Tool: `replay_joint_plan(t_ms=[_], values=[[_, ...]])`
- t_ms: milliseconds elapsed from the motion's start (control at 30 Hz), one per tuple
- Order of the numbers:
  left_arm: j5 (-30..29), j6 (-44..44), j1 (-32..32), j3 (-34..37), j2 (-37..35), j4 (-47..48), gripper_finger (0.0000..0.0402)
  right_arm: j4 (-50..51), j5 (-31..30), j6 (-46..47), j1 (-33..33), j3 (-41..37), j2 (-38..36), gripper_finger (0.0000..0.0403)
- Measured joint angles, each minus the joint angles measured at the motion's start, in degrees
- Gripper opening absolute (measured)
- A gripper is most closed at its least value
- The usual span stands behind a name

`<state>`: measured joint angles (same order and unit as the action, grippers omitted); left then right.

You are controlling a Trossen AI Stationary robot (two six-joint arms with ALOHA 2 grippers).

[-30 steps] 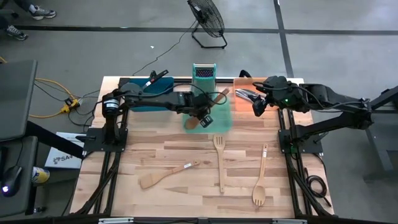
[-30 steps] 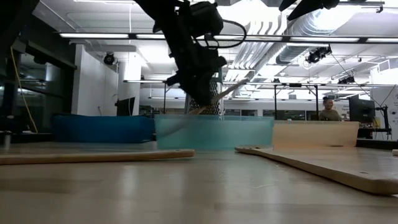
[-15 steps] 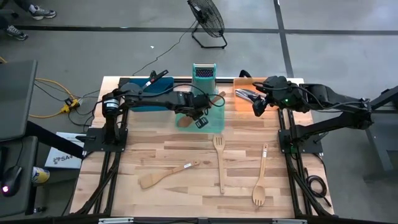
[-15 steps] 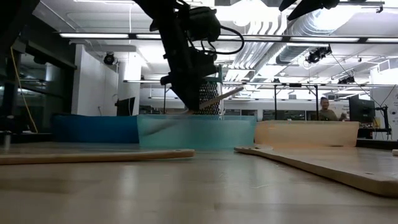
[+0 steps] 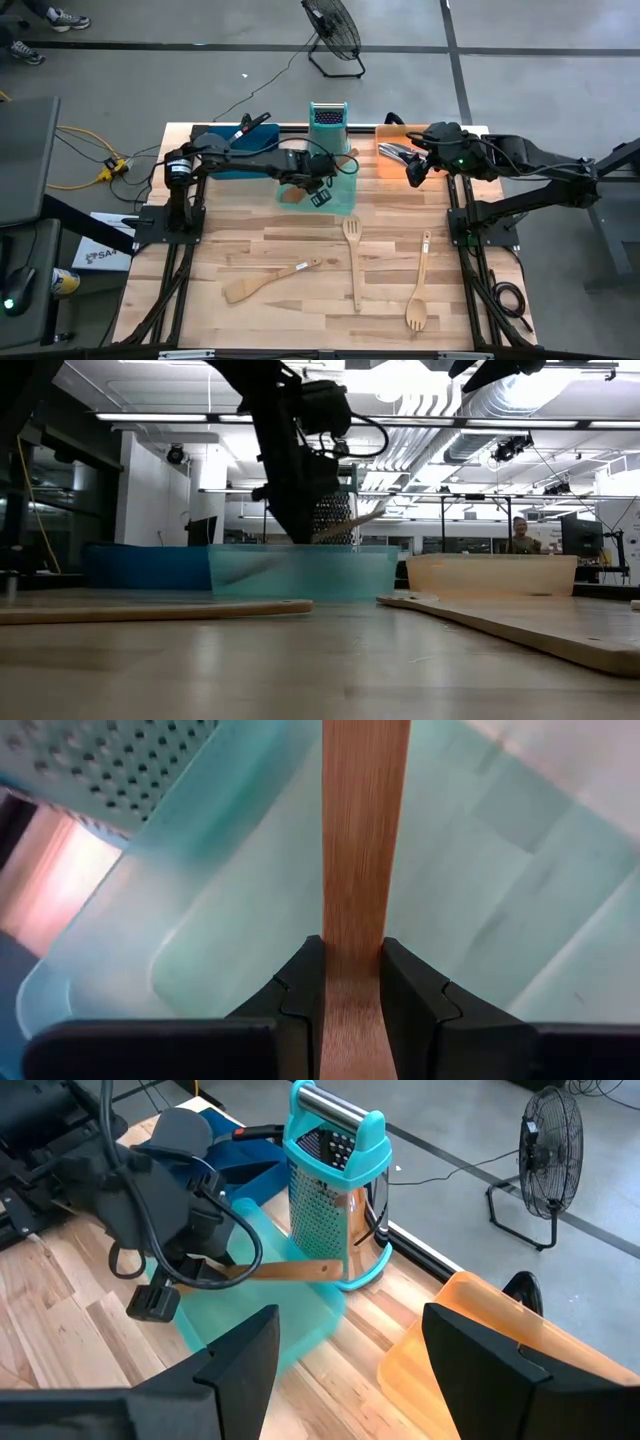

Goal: Pick & Place Kitchen Items
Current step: Put the wooden spoon into the green bin

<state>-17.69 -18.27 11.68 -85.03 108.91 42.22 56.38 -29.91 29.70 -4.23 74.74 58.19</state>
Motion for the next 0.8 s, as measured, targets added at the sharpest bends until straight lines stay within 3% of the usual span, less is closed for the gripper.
replay_joint_plan(t_ms=[267,533,800], values=[[0.2,-1.6,0.0,1.1,0.0,-0.3,0.0066,0.0,0.0,-1.0,0.0,0.0,0.0,0.0238],[0.3,-3.0,0.0,1.1,0.0,-0.2,0.016,0.0,0.0,-1.5,0.0,0.0,0.0,0.0238],[0.3,-4.3,0.0,1.1,0.0,-0.1,0.017,1.7,0.2,0.6,0.0,0.0,0.0,0.0238]])
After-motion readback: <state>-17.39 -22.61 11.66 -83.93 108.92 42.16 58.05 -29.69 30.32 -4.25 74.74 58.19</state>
